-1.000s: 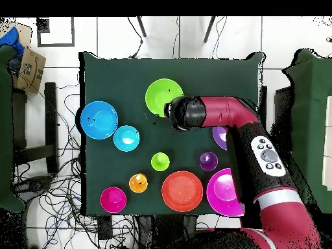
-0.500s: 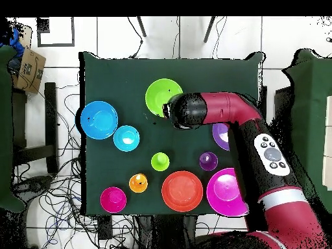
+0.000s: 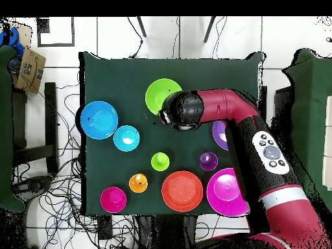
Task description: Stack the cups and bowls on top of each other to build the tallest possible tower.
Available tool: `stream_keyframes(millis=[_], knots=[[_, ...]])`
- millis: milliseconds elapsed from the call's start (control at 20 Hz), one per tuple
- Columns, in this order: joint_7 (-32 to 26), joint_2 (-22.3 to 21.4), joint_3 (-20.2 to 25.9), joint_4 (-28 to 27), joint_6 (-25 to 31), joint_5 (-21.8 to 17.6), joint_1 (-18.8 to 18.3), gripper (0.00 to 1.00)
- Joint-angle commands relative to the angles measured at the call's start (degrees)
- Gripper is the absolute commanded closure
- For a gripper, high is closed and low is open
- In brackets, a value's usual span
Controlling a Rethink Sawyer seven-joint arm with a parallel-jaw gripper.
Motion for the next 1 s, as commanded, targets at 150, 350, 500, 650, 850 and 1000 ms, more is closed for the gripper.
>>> stream_keyframes(millis=[150,350,500,650,850,1000], knots=[[-10.55,-1.40,5.10,7.23,-0.23,-2.19,1.76,0.00],[-13.04,0.87,7.54,5.23,0.06,-2.78,3.03,0.00],[-15.76,1.86,8.47,1.77,3.79,-2.76,3.89,0.00],[-17.44,2.35,9.24,-0.91,5.53,-2.98,4.07,0.00],[-16.62,4.16,9.23,-4.47,6.34,-3.41,5.36,0.00],[-15.86,4.21,9.37,-5.71,7.54,-2.89,5.71,0.00]])
